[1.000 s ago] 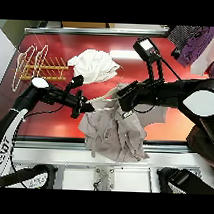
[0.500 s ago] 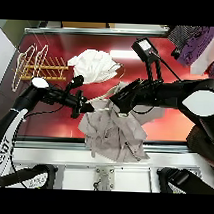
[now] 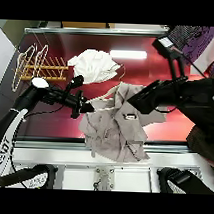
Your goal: Fold the clothes and pants, and hang the long-sleeved shirts on hangers.
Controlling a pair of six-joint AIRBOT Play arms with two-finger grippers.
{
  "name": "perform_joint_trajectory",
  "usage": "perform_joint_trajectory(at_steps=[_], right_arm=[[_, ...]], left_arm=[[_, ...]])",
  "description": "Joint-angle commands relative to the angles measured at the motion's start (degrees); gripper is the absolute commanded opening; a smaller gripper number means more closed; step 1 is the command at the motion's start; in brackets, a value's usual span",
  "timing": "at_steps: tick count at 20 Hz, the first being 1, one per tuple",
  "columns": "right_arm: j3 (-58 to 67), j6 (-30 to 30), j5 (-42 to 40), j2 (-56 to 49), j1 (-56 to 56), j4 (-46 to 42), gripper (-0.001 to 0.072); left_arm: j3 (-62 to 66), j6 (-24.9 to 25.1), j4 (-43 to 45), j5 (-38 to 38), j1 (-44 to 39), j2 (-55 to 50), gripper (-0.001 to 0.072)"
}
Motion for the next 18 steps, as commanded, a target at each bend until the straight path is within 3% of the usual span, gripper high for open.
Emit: perform_joint_trajectory(at_steps=[1,6,13,18], right_arm=[[0.50,-4.04,5.20,0.57,-3.91,4.85,0.0517],[0.50,-6.71,4.61,0.07,-3.80,10.67,0.0517],[0.55,-5.25,2.91,2.40,-3.85,-9.51,0.0517],[0.44,-7.82,4.22,2.97,-11.56,-9.84,0.0517]], left_arm=[[0.02,-0.04,0.07,0.00,0.04,-0.04,0.0013],[0.02,-0.04,0.07,-0.02,0.04,-0.04,0.0013],[0.02,-0.04,0.07,0.00,0.04,-0.04,0.0013],[0.02,-0.04,0.07,-0.02,0.04,-0.04,0.0013]])
